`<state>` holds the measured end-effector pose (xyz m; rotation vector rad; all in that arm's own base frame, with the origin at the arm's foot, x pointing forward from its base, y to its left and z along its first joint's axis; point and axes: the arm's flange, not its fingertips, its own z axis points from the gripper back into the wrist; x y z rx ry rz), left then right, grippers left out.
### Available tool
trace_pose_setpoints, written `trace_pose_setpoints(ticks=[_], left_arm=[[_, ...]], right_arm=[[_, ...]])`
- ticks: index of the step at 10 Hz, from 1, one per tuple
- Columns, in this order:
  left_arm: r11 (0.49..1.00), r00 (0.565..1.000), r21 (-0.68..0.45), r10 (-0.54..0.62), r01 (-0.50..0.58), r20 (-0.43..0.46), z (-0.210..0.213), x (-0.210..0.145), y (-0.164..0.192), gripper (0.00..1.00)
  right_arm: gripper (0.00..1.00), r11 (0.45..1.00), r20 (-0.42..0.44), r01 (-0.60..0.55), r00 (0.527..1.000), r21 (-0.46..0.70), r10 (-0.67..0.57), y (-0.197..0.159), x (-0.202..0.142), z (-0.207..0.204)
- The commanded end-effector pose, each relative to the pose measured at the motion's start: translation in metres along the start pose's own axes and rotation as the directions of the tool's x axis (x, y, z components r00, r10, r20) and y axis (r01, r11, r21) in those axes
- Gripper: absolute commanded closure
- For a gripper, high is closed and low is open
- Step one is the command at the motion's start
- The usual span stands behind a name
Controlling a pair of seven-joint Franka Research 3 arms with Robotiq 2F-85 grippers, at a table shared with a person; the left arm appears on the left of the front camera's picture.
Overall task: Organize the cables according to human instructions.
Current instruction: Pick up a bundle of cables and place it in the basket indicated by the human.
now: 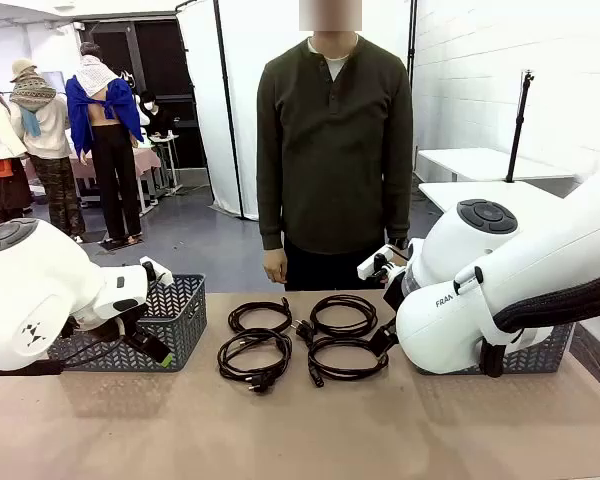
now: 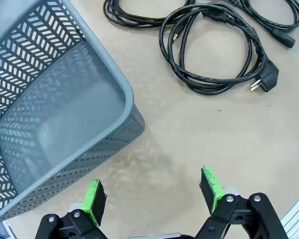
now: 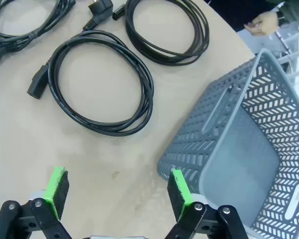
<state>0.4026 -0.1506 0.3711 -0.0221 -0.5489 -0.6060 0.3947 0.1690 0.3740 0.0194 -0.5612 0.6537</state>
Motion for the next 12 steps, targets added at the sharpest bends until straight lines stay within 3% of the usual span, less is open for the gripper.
trace_pose_setpoints(ticks=[1,12], left_arm=[[1.000,1.000,0.000,0.000,0.000,0.000,0.0000,0.0000,0.0000,0.00],[1.000,1.000,0.000,0.000,0.000,0.000,0.0000,0.0000,0.0000,0.00]], right_arm=[[0.00,1.000,0.001,0.000,1.000,0.000,0.000,0.0000,0.0001,0.0000],[0.00,1.000,0.001,0.000,1.000,0.000,0.000,0.0000,0.0001,0.0000]])
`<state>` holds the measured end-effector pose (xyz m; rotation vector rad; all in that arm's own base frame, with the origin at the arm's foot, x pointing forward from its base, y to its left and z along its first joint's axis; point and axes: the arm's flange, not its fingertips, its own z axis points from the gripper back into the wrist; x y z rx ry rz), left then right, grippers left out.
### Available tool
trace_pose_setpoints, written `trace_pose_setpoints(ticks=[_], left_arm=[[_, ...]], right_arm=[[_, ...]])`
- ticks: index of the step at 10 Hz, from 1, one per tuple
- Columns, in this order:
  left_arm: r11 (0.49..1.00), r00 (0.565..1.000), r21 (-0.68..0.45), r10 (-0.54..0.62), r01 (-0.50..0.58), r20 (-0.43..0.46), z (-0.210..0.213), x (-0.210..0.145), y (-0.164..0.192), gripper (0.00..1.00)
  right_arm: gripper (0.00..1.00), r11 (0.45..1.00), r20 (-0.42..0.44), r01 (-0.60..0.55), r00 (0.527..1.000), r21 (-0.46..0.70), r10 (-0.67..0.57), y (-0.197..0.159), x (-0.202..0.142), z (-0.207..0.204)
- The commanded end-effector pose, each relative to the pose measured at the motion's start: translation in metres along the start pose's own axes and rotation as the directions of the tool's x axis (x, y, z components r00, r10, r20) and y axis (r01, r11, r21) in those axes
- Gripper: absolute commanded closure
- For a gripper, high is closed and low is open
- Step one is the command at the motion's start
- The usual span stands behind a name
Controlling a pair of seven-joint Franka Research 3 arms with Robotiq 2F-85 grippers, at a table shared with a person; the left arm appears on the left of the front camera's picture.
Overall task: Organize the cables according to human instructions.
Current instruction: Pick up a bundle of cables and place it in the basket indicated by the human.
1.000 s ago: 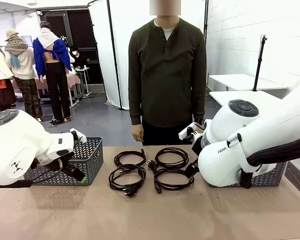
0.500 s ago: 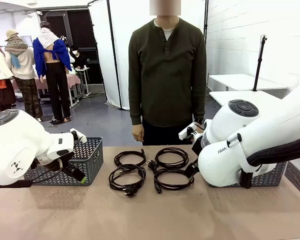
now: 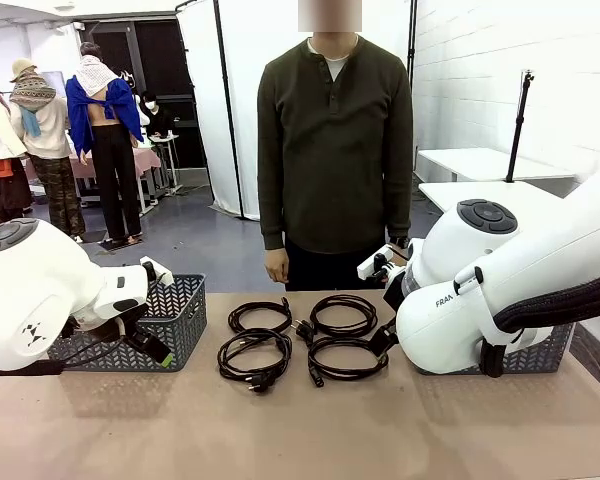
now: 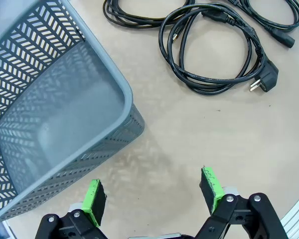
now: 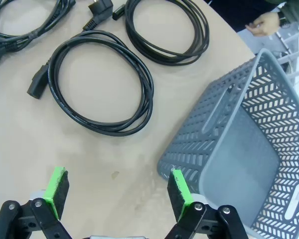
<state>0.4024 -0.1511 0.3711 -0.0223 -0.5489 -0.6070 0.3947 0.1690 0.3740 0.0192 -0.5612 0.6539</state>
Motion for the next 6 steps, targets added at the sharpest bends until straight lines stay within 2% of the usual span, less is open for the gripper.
trace_pose_setpoints(ticks=[1,2,4,6], left_arm=[[1.000,1.000,0.000,0.001,-0.001,0.000,0.000,0.000,0.001,0.00],[1.000,1.000,0.000,0.000,0.000,0.000,0.000,0.000,0.000,0.00],[1.000,0.998,-0.007,-0.027,0.027,0.061,0.018,0.000,0.010,0.00],[0.997,0.992,-0.019,-0.070,0.072,0.101,0.037,0.002,0.022,0.00]], right_arm=[[0.00,1.000,0.001,0.000,1.000,0.000,0.000,0.000,0.000,0.000],[0.00,1.000,0.001,0.000,1.000,0.000,0.000,0.000,0.000,0.000],[0.00,1.000,0.002,-0.004,1.000,0.014,0.004,-0.004,0.002,0.005],[0.00,0.997,0.025,-0.047,0.999,0.069,0.045,-0.020,0.005,0.025]])
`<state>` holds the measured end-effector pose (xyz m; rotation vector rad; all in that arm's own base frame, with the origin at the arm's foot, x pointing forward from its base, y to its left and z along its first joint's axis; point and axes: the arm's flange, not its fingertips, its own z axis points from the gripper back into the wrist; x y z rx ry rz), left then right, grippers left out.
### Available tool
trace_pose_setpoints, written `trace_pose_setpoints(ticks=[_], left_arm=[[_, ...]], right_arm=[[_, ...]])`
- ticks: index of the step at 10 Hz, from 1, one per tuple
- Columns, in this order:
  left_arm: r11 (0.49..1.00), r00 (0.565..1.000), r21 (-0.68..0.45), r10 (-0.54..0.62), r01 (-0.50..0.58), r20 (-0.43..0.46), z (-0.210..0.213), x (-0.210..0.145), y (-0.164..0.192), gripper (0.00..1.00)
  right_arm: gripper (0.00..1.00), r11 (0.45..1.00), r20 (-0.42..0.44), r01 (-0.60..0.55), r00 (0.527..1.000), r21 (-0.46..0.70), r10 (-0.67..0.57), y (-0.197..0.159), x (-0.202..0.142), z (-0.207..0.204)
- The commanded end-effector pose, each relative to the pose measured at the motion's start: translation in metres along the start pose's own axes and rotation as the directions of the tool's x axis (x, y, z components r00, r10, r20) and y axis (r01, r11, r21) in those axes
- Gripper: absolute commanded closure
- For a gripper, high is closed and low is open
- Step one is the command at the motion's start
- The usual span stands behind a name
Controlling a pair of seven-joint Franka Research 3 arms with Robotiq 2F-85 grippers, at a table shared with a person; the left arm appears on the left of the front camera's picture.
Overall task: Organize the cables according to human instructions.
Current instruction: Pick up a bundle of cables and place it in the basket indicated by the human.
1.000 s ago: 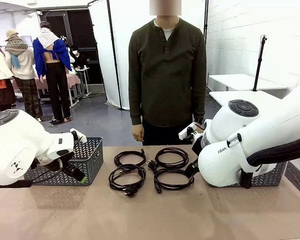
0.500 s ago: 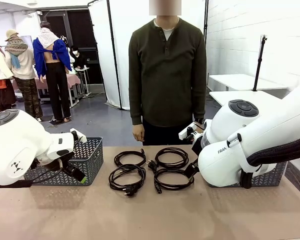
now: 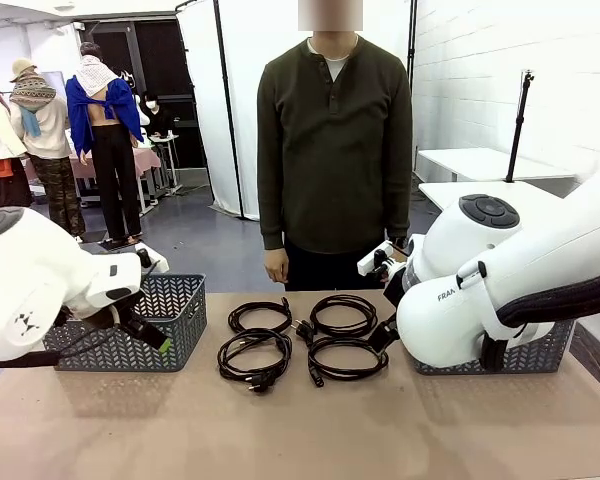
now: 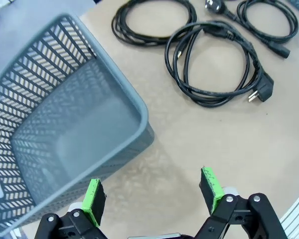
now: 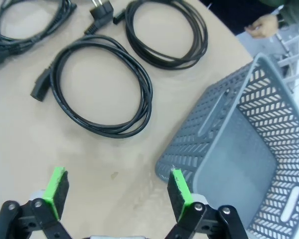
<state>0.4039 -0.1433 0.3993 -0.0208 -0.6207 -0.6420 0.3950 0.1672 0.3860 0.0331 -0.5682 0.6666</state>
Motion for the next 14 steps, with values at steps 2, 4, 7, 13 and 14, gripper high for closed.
trace_pose_setpoints(ticks=[2,4,7,13,14], left_arm=[[0.995,0.994,-0.051,-0.083,0.087,0.070,0.032,-0.005,0.022,0.00],[0.986,0.984,-0.083,-0.132,0.142,0.116,0.049,-0.006,0.033,0.00],[0.965,0.963,-0.149,-0.185,0.216,0.196,0.067,-0.008,0.048,0.00],[0.928,0.930,-0.197,-0.262,0.316,0.258,0.080,-0.016,0.058,0.00],[0.942,0.939,-0.166,-0.247,0.290,0.240,0.087,-0.006,0.057,0.00]], right_arm=[[0.00,0.986,0.059,-0.083,0.995,0.143,0.076,-0.029,-0.001,0.041],[0.00,0.974,0.101,-0.129,0.989,0.184,0.112,-0.045,-0.002,0.065],[0.00,0.941,0.190,-0.184,0.973,0.285,0.133,-0.067,-0.012,0.086],[0.00,0.883,0.310,-0.274,0.938,0.382,0.157,-0.086,-0.023,0.107],[0.00,0.894,0.278,-0.241,0.950,0.377,0.139,-0.081,-0.026,0.115]])
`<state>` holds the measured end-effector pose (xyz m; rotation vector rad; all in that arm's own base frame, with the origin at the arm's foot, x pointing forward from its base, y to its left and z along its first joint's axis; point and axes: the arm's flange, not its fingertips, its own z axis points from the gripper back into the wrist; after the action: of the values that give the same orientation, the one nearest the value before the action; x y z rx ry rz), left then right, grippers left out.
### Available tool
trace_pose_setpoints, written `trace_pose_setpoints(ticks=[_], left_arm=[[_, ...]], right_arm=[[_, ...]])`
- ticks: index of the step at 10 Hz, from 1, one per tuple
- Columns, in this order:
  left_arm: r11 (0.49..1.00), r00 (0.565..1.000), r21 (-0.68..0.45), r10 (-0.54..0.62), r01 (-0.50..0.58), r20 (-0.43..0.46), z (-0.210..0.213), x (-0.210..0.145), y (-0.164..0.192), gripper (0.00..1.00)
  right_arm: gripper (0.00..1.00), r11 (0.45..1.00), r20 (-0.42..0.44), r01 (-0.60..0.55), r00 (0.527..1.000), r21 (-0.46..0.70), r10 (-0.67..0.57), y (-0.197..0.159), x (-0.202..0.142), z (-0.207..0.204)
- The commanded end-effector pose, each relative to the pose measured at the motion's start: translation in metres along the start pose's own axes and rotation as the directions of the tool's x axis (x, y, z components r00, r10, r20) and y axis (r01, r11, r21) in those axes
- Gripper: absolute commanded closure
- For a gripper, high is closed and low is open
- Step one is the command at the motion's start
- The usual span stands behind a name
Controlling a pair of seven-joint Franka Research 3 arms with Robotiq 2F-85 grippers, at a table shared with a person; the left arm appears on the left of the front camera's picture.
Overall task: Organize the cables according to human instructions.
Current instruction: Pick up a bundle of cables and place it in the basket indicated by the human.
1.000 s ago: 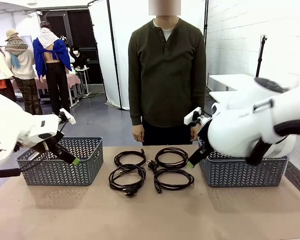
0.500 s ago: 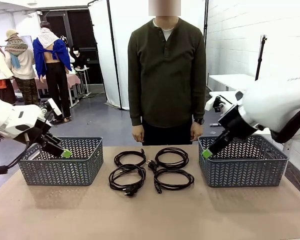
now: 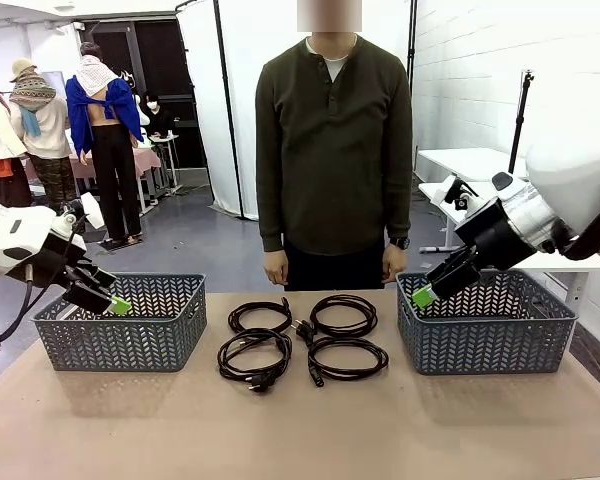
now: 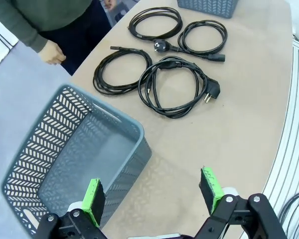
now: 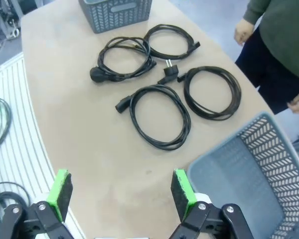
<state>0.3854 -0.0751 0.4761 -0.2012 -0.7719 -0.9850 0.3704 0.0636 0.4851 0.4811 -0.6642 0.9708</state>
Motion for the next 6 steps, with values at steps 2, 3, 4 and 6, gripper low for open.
trace_pose_setpoints(ticks=[2,3,4,6], left_arm=[[1.000,1.000,0.006,0.006,-0.006,0.001,0.0002,0.0015,-0.0003,0.00],[1.000,1.000,0.006,0.006,-0.006,0.001,0.0002,0.0015,-0.0003,0.00],[1.000,1.000,0.006,0.006,-0.006,0.001,0.0002,0.0015,-0.0003,0.00],[1.000,1.000,0.006,0.006,-0.006,0.001,0.0002,0.0015,-0.0003,0.00]], right_arm=[[0.00,1.000,-0.007,-0.009,1.000,-0.013,0.009,0.0000,-0.0012,-0.0024],[0.00,1.000,-0.007,-0.009,1.000,-0.013,0.009,0.0000,-0.0012,-0.0024],[0.00,1.000,-0.007,-0.009,1.000,-0.013,0.009,0.0000,-0.0012,-0.0024],[0.00,1.000,-0.007,-0.009,1.000,-0.013,0.009,0.0000,-0.0012,-0.0024]])
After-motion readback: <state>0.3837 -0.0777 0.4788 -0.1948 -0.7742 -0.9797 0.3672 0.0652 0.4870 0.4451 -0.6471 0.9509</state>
